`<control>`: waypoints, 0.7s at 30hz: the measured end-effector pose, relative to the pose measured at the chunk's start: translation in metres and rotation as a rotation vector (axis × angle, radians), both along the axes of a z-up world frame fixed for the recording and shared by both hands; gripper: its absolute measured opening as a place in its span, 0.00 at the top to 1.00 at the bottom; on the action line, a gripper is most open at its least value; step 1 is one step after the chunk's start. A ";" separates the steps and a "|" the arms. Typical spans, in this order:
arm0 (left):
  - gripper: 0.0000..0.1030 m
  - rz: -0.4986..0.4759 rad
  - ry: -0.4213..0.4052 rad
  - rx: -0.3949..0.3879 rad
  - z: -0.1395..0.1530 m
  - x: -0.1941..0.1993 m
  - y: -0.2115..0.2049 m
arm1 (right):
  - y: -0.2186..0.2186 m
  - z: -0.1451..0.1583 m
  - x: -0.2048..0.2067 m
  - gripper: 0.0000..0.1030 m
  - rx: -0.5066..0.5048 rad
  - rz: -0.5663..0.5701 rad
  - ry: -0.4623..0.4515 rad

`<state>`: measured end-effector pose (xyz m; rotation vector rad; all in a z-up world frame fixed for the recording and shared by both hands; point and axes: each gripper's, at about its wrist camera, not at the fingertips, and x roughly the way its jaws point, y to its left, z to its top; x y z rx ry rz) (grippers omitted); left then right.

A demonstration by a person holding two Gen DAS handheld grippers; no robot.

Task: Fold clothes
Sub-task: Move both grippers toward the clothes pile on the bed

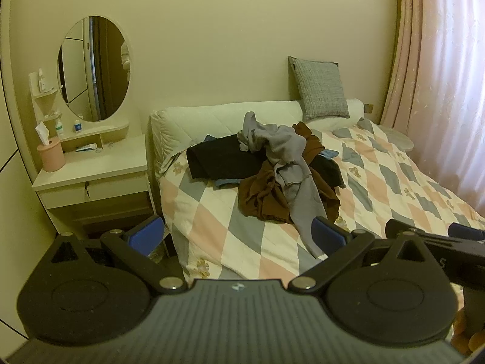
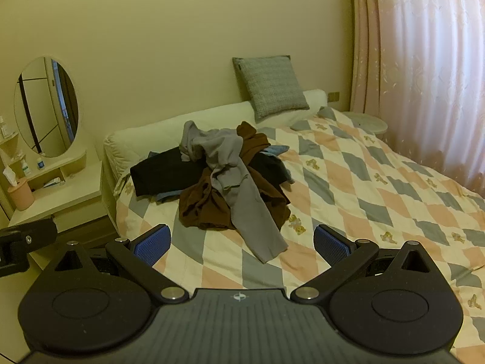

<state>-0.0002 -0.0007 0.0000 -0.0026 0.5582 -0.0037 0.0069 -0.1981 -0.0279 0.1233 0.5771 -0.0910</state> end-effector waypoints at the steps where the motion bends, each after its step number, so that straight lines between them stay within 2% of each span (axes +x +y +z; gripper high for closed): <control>1: 0.01 0.001 -0.001 0.003 0.000 0.000 0.000 | 0.000 0.000 0.000 0.00 0.001 0.001 0.001; 4: 0.01 0.003 0.024 0.010 -0.002 0.004 -0.007 | 0.000 0.001 0.001 0.00 0.007 0.003 0.006; 6: 0.01 0.000 0.026 -0.014 0.004 0.004 0.000 | -0.006 0.000 0.002 0.00 0.036 -0.002 0.012; 12: 0.01 -0.007 0.026 -0.009 -0.003 0.011 0.002 | 0.000 -0.002 0.013 0.00 0.008 -0.010 0.025; 21: 0.01 -0.067 0.031 -0.003 -0.004 0.053 0.018 | 0.014 -0.001 0.043 0.00 0.005 -0.048 0.025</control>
